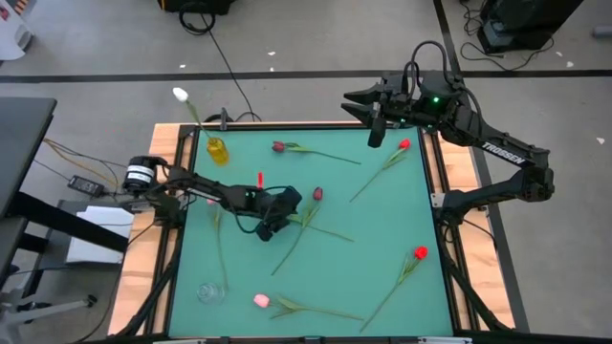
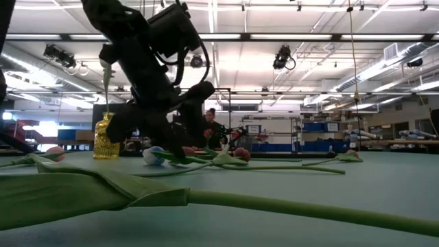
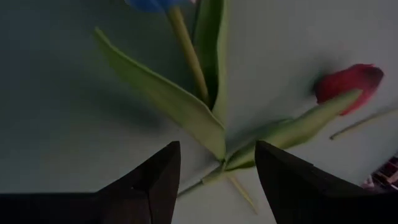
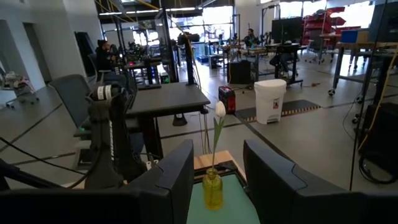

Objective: Sort flowers into vase by color
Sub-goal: Put the white flower into the yellow vase

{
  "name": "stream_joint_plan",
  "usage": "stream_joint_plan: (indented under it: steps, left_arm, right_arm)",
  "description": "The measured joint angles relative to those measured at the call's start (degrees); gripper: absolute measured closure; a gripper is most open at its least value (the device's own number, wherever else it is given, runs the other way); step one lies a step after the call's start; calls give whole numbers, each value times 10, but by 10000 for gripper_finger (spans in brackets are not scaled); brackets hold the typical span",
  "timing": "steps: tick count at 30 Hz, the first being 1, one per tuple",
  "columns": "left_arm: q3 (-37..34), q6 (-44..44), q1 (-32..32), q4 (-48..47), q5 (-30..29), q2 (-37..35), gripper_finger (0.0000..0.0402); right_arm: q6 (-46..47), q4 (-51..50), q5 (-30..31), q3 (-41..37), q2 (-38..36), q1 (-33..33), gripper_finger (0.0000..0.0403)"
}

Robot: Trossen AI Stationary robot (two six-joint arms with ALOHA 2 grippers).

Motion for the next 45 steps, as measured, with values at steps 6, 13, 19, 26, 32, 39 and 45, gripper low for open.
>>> stream_joint_plan:
  steps: [6,13,19,26,32,39,45]
  left_arm:
    - [0,-2,16,-24,4,0,201]
    - [0,-4,25,-47,9,0,270]
    - [0,4,34,-57,14,10,341]
    - [1,7,35,-14,23,31,384]
    - [1,7,35,-3,24,34,386]
    - [21,12,30,-10,25,36,387]
    - [34,50,28,-64,-2,13,388]
  right_arm:
    - [0,0,0,0,0,0,255]
    - [0,0,0,0,0,0,255]
    - [0,0,0,0,0,0,255]
    - [0,0,1,0,0,0,255]
    - [0,1,4,0,0,0,255]
    - [0,2,4,0,0,0,255]
    - [0,5,4,0,0,0,255]
